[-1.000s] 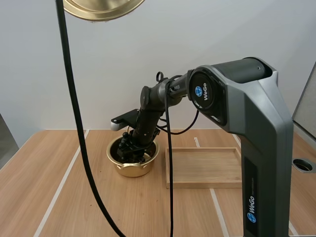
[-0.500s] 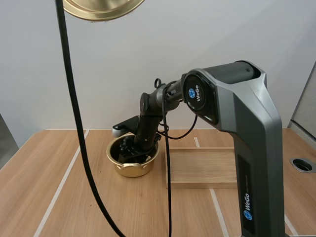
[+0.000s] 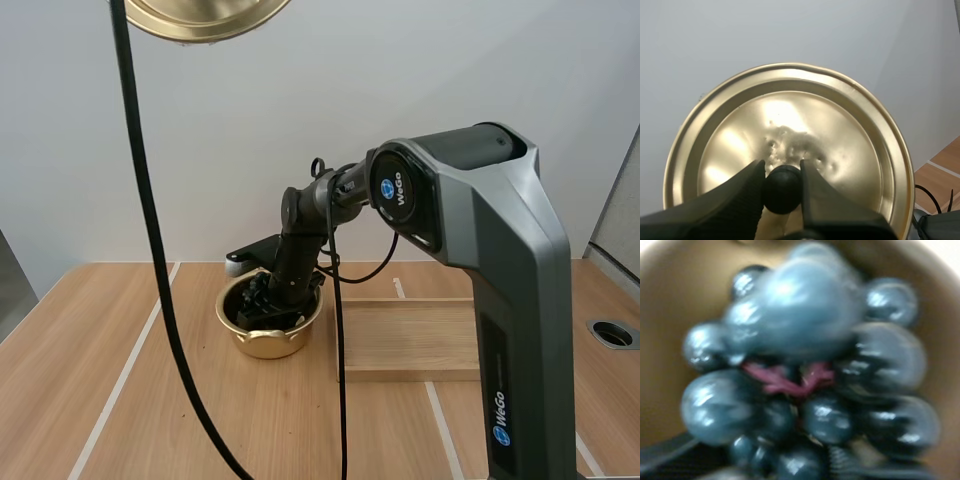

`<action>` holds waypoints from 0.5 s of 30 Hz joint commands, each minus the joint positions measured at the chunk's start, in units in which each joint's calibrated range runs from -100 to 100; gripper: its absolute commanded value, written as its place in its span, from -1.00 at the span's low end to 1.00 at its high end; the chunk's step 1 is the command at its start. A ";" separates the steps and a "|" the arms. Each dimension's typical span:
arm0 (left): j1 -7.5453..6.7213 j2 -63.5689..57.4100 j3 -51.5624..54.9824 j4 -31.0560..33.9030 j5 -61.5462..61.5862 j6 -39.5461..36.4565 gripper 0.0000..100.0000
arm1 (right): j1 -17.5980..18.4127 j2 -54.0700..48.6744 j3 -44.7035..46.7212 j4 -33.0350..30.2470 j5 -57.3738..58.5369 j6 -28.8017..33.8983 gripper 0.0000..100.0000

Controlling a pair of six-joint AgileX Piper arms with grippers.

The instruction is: Open the pot, put the grape inside, and close it

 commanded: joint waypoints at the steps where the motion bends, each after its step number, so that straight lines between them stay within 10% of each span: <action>1: -0.19 -0.44 -0.47 0.34 -0.56 -0.59 -1.00 | -0.16 -0.08 -0.13 -1.81 0.29 1.16 1.00; 15: -0.19 -0.44 -0.47 0.34 -0.56 -0.59 -1.00 | -0.16 -5.30 -0.13 -4.13 0.88 1.76 1.00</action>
